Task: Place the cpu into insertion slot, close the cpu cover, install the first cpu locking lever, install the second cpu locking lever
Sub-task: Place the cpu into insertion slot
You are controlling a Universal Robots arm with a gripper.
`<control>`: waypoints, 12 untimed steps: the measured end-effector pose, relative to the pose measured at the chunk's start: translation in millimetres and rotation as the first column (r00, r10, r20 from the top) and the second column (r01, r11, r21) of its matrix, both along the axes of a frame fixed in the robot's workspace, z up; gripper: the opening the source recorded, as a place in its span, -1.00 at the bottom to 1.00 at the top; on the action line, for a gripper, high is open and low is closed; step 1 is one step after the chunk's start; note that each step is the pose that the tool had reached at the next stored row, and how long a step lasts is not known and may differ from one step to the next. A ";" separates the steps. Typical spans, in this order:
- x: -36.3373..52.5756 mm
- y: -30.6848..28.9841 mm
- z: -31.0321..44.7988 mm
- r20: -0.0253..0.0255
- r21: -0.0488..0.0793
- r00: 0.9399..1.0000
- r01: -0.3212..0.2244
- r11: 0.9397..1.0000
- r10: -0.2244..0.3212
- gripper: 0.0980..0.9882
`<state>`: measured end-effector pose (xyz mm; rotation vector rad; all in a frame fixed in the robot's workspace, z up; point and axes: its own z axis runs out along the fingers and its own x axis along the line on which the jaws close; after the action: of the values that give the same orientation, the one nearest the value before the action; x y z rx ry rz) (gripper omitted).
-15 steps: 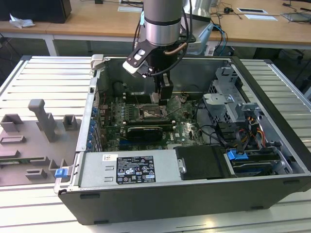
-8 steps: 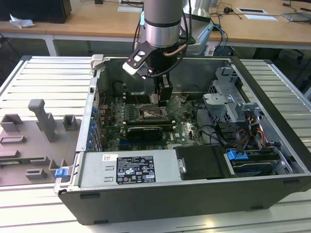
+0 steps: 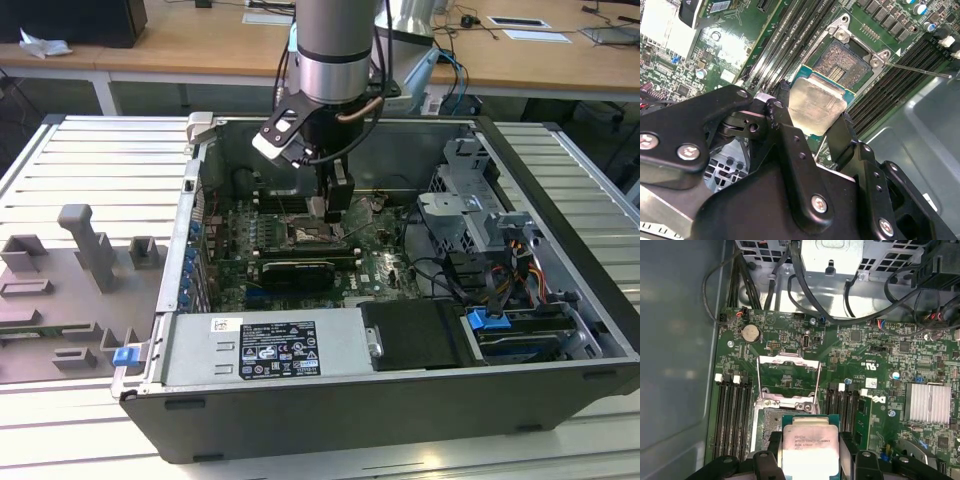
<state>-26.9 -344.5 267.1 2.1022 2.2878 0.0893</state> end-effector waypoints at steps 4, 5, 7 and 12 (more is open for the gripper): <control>-0.2 0.0 -1.0 0.000 0.000 1.000 0.006 1.000 -0.006 0.00; -0.3 0.0 -1.3 0.000 0.000 1.000 0.008 1.000 -0.008 0.00; -0.3 0.0 -2.1 0.000 0.000 1.000 0.012 1.000 -0.012 0.00; -0.3 0.0 -3.5 0.000 0.000 1.000 0.018 1.000 -0.018 0.00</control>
<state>-27.2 -344.5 263.6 2.1222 2.2686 0.0884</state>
